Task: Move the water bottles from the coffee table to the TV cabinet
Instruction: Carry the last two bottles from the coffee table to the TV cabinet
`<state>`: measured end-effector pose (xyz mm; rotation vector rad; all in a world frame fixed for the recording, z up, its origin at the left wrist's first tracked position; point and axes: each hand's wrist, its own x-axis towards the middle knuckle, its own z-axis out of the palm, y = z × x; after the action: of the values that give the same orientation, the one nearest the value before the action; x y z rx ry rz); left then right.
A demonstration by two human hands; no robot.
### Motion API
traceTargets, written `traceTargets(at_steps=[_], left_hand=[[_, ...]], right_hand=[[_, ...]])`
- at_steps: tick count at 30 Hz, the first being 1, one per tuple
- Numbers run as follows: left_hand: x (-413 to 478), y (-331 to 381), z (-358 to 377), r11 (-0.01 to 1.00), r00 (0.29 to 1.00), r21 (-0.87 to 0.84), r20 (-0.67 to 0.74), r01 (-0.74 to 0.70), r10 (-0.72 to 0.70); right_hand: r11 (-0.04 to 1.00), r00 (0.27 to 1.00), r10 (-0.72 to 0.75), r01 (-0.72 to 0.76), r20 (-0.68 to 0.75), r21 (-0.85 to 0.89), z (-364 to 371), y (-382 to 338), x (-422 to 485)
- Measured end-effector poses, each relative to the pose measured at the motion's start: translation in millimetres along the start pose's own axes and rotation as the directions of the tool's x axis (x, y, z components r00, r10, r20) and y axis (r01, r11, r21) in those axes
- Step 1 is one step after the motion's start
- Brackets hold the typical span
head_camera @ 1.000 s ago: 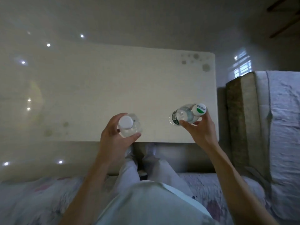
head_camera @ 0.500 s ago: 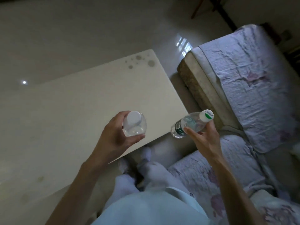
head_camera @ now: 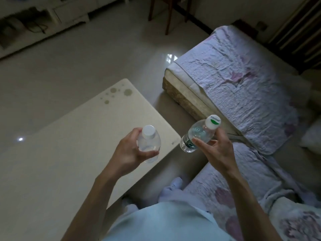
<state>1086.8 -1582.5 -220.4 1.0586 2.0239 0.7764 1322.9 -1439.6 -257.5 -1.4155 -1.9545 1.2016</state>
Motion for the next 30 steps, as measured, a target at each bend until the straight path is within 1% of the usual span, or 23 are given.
traceTargets(at_steps=[6,11,15,18,22,26,30], left_hand=[[58.8,68.9,46.1,0.998,0.998,0.036,0.03,-0.058,0.057],[96.6,109.8,69.4,0.993,0.993,0.056,0.046,-0.107,0.104],[123.1,126.9,74.2,0.988,0.986,0.059,0.094,-0.142,0.137],[144.9,136.1,76.2,0.979,0.975,0.071,0.126,-0.192,0.182],[179.0,149.6,77.4,0.961,0.945,0.061,0.206,-0.272,0.254],[208.4,162.2,73.5,0.948,0.933,0.052,0.202,-0.313,0.297],[230.4,172.5,70.6,0.938,0.929,0.077,0.182,-0.339,0.321]], right_hand=[[1.0,1.0,-0.003,0.003,-0.023,-0.009,-60.2,34.4,53.4],[0.999,0.998,-0.042,0.041,-0.051,-0.033,-93.3,40.7,88.4],[0.998,0.996,-0.031,0.027,-0.078,-0.053,-105.2,41.3,109.5],[0.992,0.996,-0.045,0.036,-0.071,-0.12,-109.7,36.0,126.0],[0.98,0.996,-0.072,0.06,-0.057,-0.191,-118.4,25.2,151.2],[0.966,0.996,-0.073,0.057,-0.056,-0.251,-125.8,11.6,175.6],[0.965,0.993,-0.091,0.07,-0.07,-0.251,-132.3,3.5,199.7]])
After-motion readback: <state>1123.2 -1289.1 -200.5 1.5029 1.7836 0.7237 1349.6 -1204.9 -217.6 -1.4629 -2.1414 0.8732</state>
